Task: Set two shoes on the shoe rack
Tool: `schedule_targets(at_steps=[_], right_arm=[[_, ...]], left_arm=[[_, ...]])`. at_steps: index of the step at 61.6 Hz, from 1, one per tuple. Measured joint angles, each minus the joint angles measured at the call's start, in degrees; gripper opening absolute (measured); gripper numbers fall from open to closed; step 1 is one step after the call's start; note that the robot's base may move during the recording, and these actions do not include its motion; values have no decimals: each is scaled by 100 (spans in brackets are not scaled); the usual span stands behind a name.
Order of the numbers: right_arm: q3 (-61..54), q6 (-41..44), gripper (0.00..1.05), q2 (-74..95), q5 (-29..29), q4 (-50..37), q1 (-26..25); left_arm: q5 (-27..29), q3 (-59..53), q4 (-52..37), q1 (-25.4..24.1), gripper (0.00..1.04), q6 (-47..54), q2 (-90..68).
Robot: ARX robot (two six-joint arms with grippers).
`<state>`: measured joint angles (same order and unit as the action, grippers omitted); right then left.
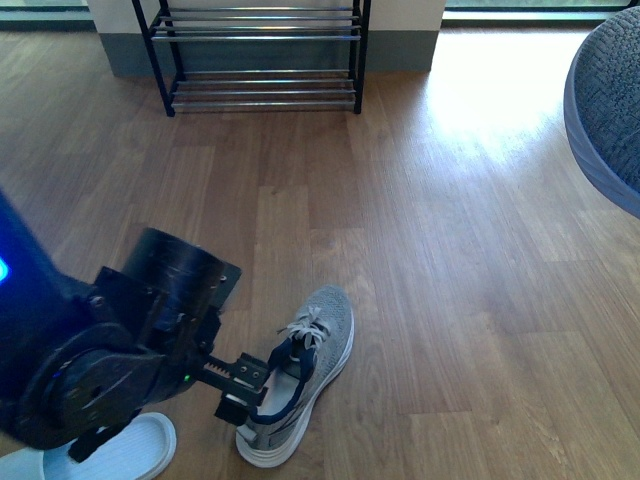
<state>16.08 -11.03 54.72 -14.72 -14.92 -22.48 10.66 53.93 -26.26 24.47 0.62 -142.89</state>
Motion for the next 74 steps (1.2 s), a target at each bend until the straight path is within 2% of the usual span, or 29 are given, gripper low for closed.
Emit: schedule_targets(at_steps=[6, 16, 25, 38, 44, 49, 58, 71, 74], right_arm=[[0, 0, 1, 0, 0, 0, 0], [0, 0, 1, 0, 0, 0, 0], [0, 0, 1, 0, 0, 0, 0], [0, 2, 1, 0, 0, 0, 0], [0, 0, 1, 0, 0, 0, 0], [0, 0, 1, 0, 0, 0, 0], [0, 0, 1, 0, -7, 0, 2], [0, 2, 1, 0, 11, 0, 2], [0, 0, 1, 0, 7, 0, 2]], left_arm=[[-79, 848, 404, 48, 95, -31, -610], [-562, 1803, 951, 251, 95, -11, -1113], [-754, 2153, 1246, 442, 95, 2, -1126], [-756, 2210, 1572, 610, 95, 37, -1119], [-629, 2216, 1733, 612, 95, 52, -1099], [-308, 2216, 2015, 789, 95, -157, -1043], [-144, 2286, 2236, 1067, 95, -363, -1001], [190, 2531, 2496, 1108, 95, -708, -1075], [411, 2758, 3117, 1366, 95, -1294, -1073]])
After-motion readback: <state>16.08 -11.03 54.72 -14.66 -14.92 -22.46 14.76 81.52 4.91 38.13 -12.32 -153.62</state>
